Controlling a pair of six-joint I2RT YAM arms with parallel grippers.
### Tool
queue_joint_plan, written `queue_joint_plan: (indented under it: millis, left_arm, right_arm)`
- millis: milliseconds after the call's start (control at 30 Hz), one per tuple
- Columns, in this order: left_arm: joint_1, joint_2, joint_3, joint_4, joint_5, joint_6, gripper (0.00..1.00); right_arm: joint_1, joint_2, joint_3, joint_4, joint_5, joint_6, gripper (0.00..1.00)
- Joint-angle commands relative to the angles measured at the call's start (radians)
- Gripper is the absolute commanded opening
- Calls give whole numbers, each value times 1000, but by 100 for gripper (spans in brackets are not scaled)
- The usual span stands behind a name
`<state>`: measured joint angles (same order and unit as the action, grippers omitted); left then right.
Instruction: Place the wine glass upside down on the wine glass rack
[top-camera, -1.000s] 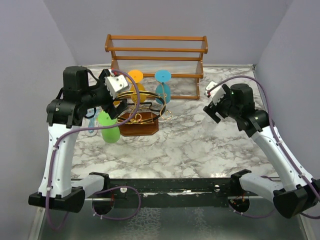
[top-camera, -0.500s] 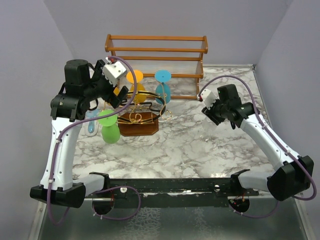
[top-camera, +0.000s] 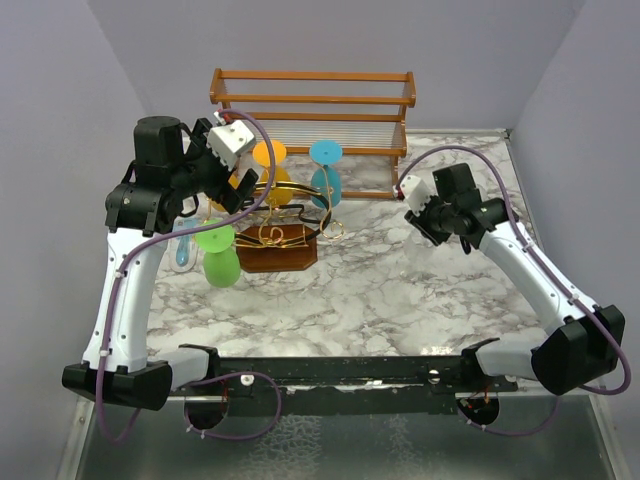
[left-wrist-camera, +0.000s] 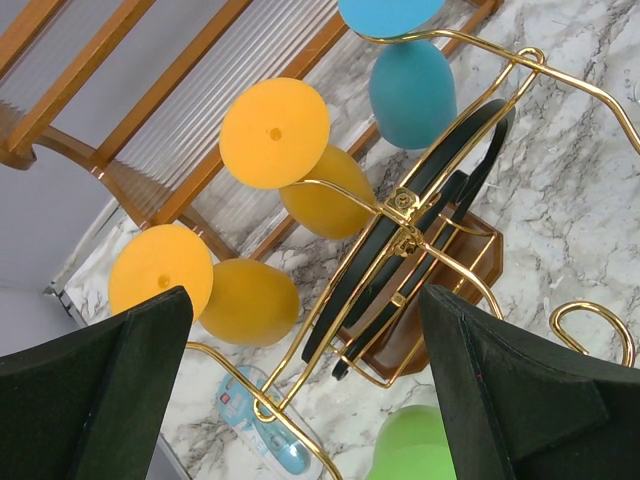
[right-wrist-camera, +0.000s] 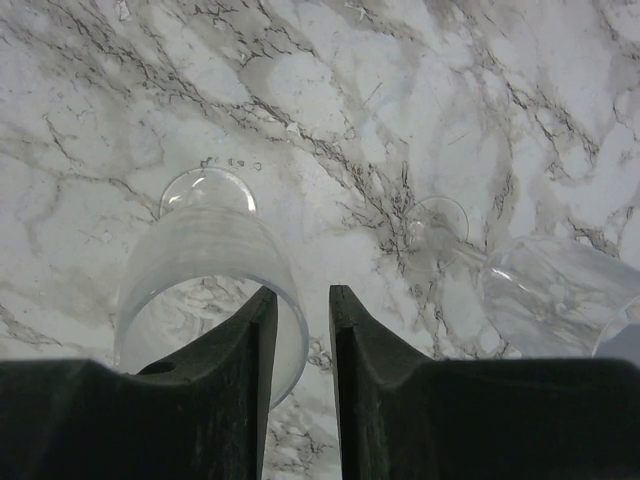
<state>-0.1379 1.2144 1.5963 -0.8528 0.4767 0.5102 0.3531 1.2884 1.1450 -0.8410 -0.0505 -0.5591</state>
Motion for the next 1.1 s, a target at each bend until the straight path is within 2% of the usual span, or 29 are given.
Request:
queue_joint_plan:
  millis: [0, 167, 400, 567, 867, 967, 1067]
  left_arm:
    - [0, 2, 1, 23, -26, -9, 99]
    - [0, 0, 1, 25, -29, -10, 99]
    - [0, 3, -1, 58, -86, -49, 99]
    - [0, 7, -9, 87, -127, -127, 99]
    - [0, 16, 27, 157, -50, -249, 99]
    - [0, 36, 66, 211, -2, -349, 99]
    - [0, 64, 100, 291, 55, -483, 94]
  right_arm:
    - [-3, -5, 42, -24, -25, 2, 27]
    - [-3, 4, 47, -28, -30, -2, 19]
    - [-4, 4, 61, -30, -48, -20, 2]
    - [-3, -6, 126, -24, -74, -60, 1]
    - [-3, -52, 372, -45, -146, -71, 1]
    - [-3, -56, 454, -6, -142, -52, 1]
    - [-4, -25, 562, 9, -187, -17, 1]
